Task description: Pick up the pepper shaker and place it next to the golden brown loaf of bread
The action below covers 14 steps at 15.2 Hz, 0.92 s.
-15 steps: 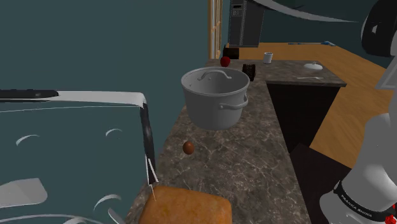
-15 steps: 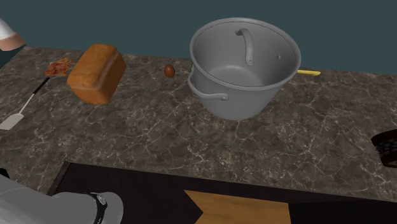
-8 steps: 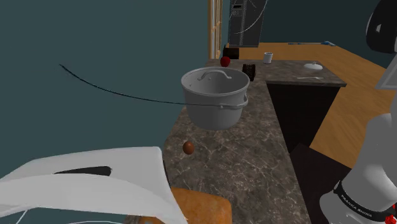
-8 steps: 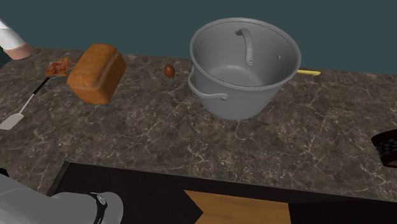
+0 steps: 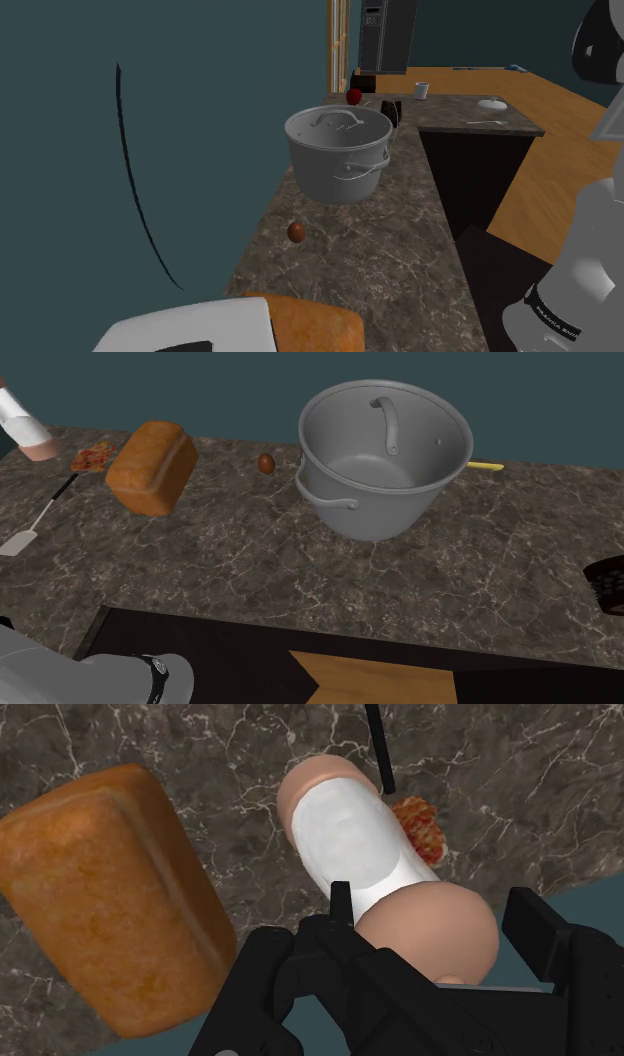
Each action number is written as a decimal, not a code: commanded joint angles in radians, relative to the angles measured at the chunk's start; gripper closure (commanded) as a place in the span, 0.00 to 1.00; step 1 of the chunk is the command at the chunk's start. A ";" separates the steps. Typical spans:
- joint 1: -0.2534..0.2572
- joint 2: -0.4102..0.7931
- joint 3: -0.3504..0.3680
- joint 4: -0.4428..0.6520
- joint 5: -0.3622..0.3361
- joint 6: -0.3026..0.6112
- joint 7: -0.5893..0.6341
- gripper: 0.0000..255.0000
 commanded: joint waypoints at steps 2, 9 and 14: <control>-0.004 0.000 -0.002 -0.041 -0.002 0.042 0.001 1.00; 0.002 0.023 -0.014 -0.117 -0.028 0.129 0.016 1.00; 0.014 0.047 -0.028 -0.163 -0.056 0.189 0.032 1.00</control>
